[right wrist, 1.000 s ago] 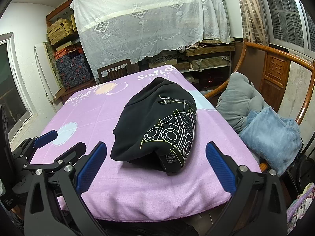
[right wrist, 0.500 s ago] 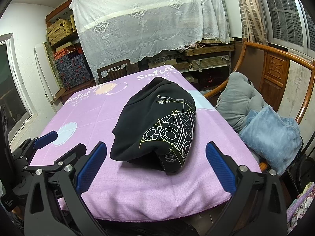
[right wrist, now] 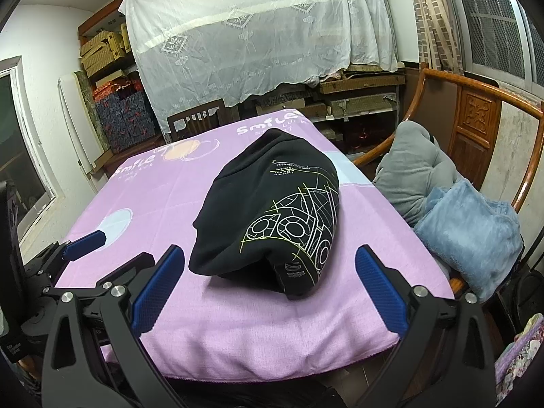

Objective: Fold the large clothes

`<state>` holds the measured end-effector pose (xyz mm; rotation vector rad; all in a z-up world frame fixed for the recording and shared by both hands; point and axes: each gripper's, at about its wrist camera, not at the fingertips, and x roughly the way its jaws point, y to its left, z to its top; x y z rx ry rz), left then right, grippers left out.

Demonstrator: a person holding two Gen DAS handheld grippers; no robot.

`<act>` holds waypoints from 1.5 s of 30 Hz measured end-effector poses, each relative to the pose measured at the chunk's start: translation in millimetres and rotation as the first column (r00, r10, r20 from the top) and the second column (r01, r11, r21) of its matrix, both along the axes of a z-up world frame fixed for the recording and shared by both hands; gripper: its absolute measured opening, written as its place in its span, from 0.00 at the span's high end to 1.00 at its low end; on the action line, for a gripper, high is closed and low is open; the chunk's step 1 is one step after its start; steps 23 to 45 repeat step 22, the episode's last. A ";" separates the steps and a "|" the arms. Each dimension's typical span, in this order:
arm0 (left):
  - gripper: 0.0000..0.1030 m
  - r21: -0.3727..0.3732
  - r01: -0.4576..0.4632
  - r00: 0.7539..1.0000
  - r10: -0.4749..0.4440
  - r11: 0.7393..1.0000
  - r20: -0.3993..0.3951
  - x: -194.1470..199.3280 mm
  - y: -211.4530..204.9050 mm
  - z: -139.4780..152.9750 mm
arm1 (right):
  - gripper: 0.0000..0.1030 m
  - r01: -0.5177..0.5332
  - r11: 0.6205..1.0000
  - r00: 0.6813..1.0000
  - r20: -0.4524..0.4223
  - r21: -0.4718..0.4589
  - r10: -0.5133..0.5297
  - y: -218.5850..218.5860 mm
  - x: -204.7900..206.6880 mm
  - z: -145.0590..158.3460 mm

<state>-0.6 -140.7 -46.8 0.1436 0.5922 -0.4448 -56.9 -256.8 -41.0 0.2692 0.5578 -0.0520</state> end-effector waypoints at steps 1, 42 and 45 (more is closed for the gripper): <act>0.03 -0.003 -0.001 1.000 0.001 1.000 -0.010 1.3 -0.1 -1.0 | 0.05 0.000 1.000 1.000 0.000 -0.001 0.000 0.0 0.1 -1.1; 0.04 0.008 -0.018 1.000 0.018 1.000 -0.010 4.8 -1.9 -4.1 | 0.05 -0.001 1.000 1.000 -0.008 0.006 0.001 -1.8 5.7 -6.4; 0.04 0.008 -0.018 1.000 0.018 1.000 -0.010 4.8 -1.9 -4.1 | 0.05 -0.001 1.000 1.000 -0.008 0.006 0.001 -1.8 5.7 -6.4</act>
